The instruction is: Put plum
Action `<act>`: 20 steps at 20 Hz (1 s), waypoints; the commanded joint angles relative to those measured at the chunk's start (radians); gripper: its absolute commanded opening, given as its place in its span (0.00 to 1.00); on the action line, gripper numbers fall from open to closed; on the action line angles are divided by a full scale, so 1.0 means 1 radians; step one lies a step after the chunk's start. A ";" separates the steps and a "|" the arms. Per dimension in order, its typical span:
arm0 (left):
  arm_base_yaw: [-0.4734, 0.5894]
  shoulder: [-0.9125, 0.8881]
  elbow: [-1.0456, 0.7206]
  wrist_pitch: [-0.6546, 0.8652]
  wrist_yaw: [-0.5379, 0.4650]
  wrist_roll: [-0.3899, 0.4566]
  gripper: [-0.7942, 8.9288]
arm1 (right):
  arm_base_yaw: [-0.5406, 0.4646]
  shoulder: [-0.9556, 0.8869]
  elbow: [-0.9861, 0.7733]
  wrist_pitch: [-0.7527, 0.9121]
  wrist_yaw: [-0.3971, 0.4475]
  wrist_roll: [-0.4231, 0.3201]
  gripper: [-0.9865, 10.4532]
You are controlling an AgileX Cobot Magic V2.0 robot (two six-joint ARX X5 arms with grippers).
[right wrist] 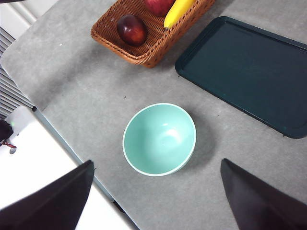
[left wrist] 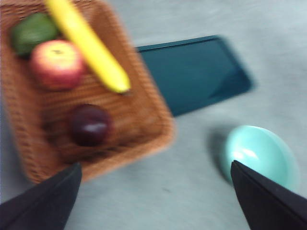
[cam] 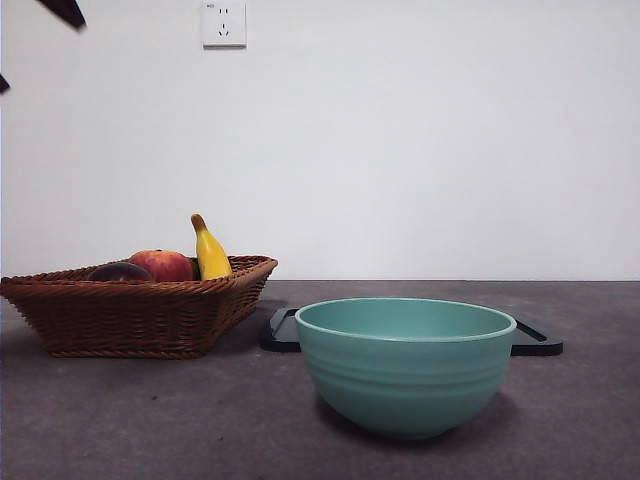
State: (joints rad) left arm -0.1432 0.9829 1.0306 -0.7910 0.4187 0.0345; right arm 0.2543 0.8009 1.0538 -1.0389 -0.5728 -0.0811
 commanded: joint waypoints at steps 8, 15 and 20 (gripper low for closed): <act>-0.052 0.373 0.229 0.028 -0.090 0.039 0.59 | 0.003 0.008 0.020 0.006 -0.003 0.003 0.46; -0.091 0.550 0.242 0.031 -0.206 0.111 0.59 | 0.003 0.008 0.020 0.006 -0.003 0.003 0.46; -0.100 0.642 0.242 0.058 -0.213 0.115 0.59 | 0.003 0.008 0.020 0.006 -0.003 0.003 0.46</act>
State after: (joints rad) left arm -0.2401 1.6112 1.2484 -0.7437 0.2077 0.1379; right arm 0.2543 0.8009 1.0538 -1.0389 -0.5728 -0.0811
